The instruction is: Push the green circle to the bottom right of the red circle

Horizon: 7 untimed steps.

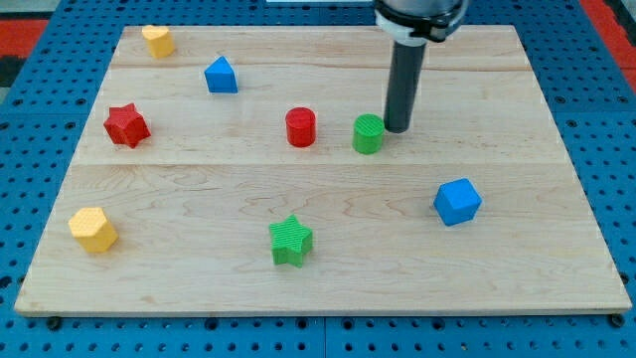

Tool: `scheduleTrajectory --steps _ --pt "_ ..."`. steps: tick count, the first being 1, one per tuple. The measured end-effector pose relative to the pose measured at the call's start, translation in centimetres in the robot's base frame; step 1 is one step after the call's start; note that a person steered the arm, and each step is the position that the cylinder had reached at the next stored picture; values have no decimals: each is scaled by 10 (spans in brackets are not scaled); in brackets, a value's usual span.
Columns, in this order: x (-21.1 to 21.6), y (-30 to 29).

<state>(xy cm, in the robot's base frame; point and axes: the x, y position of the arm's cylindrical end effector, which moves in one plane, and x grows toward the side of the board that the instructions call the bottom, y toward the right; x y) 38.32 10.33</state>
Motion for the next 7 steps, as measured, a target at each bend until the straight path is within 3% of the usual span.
scheduleTrajectory --steps 3,7 --pt "-6 -42" --pt "27 -114"
